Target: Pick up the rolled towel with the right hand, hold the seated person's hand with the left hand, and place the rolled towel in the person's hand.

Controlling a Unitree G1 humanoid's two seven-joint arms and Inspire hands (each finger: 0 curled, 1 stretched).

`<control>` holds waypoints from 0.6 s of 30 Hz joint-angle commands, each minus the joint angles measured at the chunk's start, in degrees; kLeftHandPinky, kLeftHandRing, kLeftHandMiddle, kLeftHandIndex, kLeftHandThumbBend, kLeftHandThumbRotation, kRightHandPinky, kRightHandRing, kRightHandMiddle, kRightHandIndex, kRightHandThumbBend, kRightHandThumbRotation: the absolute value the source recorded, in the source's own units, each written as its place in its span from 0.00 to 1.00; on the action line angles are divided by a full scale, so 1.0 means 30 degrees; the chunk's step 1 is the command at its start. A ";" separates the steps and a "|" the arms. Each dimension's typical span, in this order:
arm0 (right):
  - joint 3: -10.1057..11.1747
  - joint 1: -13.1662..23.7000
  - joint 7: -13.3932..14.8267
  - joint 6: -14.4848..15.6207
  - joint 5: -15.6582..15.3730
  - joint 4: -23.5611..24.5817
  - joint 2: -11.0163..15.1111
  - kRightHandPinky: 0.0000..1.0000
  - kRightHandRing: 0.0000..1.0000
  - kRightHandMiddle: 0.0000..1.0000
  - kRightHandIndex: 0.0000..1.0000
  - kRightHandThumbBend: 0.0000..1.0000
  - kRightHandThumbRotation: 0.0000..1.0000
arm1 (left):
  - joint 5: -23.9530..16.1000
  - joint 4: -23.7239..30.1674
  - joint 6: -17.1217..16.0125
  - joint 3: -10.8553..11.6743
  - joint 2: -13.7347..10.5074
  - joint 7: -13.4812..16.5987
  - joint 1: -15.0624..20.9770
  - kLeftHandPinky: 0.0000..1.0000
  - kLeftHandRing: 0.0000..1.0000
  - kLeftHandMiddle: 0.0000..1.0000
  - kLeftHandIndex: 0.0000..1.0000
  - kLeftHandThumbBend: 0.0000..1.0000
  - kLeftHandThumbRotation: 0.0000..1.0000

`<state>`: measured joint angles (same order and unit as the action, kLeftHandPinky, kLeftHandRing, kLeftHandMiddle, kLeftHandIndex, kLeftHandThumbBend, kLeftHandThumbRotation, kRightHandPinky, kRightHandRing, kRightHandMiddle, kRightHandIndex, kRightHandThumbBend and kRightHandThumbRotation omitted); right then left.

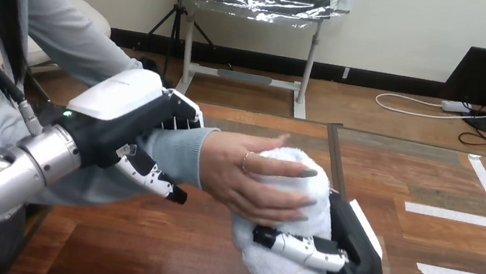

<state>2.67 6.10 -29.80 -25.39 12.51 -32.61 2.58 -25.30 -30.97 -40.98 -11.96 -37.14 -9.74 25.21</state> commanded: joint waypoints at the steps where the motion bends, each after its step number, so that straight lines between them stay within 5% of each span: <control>1: -0.0735 0.1032 -0.1490 -0.0668 0.2029 0.6876 -0.0006 0.31 0.38 0.45 0.44 0.75 0.00 | 0.0189 0.0425 -0.0167 0.0321 0.0583 0.0418 0.1419 0.36 0.41 0.45 0.46 0.84 0.00; 18: -0.1122 0.0881 -0.1138 -0.0251 0.2084 0.9248 -0.0057 0.31 0.38 0.45 0.44 0.75 0.00 | 0.0081 0.0133 -0.0034 0.0160 0.0727 0.0400 0.1592 0.35 0.40 0.45 0.46 0.85 0.00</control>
<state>1.72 2.08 -30.02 -23.25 13.43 -25.26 2.62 -25.36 -31.01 -41.38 -12.21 -37.13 -9.76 25.17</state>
